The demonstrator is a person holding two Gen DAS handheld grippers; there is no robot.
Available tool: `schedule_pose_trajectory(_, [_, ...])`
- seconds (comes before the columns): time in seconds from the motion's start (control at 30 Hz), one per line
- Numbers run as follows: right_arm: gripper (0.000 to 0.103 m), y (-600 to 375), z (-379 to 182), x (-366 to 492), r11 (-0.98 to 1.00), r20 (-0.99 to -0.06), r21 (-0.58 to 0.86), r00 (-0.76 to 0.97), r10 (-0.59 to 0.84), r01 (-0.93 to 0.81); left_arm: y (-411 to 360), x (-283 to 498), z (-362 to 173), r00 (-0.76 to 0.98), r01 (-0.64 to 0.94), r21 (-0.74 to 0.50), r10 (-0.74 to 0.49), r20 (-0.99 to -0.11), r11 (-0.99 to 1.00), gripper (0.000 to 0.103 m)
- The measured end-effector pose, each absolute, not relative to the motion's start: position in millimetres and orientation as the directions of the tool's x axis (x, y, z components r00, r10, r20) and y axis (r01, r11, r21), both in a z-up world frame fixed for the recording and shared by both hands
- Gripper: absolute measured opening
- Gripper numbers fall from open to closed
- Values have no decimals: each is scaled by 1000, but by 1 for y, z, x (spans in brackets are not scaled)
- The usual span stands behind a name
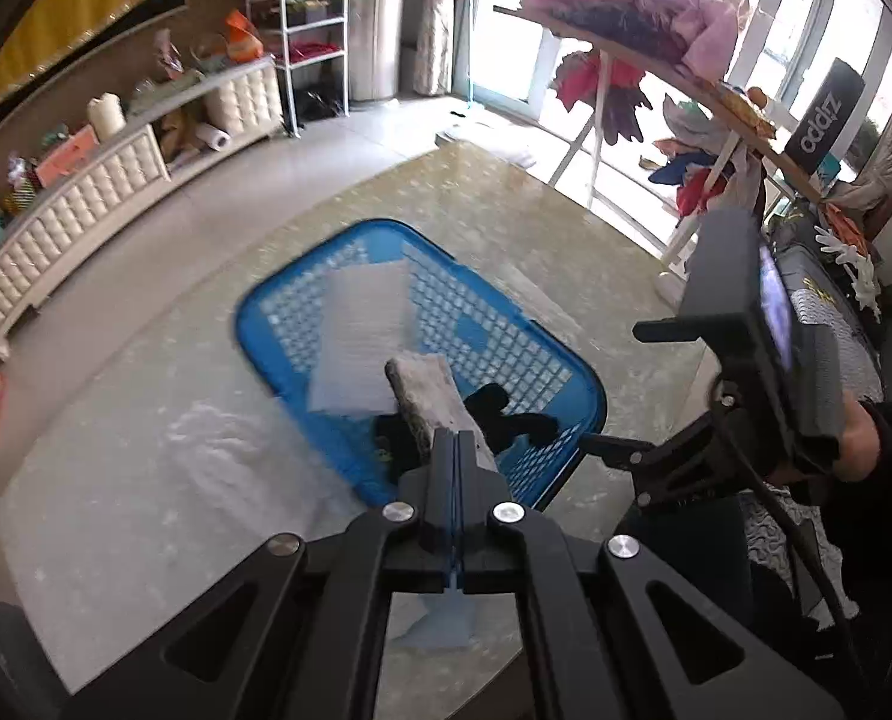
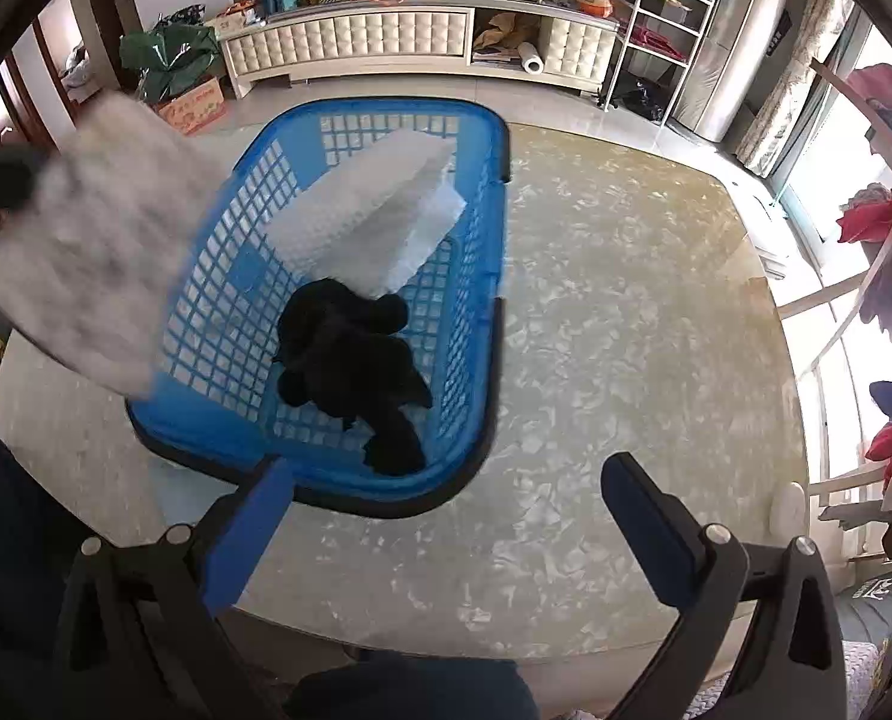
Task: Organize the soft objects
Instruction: 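Carry the grey felt pad into the blue basket and open the left tool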
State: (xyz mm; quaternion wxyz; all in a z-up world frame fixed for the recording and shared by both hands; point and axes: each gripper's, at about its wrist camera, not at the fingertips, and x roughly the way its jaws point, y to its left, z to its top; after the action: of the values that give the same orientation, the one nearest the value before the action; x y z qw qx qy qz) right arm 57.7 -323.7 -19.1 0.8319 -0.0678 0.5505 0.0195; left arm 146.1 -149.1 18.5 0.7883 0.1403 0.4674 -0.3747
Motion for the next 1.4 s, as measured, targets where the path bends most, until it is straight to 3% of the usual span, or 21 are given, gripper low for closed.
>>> schedule_pose_trajectory(0.47, [103,-342,-35,78,996,-924,-15,382,20,-88,-183,173,-80,212,725,-40,-277,-937,688,0])
schedule_pose_trajectory(1.0, [103,-353,-38,82,997,-924,7,380,33,-72,-195,175,-96,223,730,-3,-242,-944,683,0])
schedule_pose_trajectory(1.03, [103,-353,-37,82,997,-924,6,381,32,-71,-195,176,-96,227,726,0,-240,-944,687,2])
schedule_pose_trajectory(1.1, [103,-353,-38,81,998,-923,7,382,32,-69,-196,177,-95,234,724,12,-229,-945,690,18])
schedule_pose_trajectory(1.13, [103,-354,-38,81,998,-923,6,382,31,-67,-196,177,-95,236,726,16,-227,-945,688,32])
schedule_pose_trajectory(1.27, [103,-355,-38,79,998,-924,10,382,33,-64,-199,173,-90,247,738,23,-237,-940,675,63])
schedule_pose_trajectory(1.37, [103,-357,-37,77,999,-923,14,383,33,-52,-199,170,-83,270,738,42,-237,-933,674,76])
schedule_pose_trajectory(1.4, [103,-358,-37,76,999,-923,15,383,33,-49,-198,169,-79,281,735,50,-238,-930,676,76])
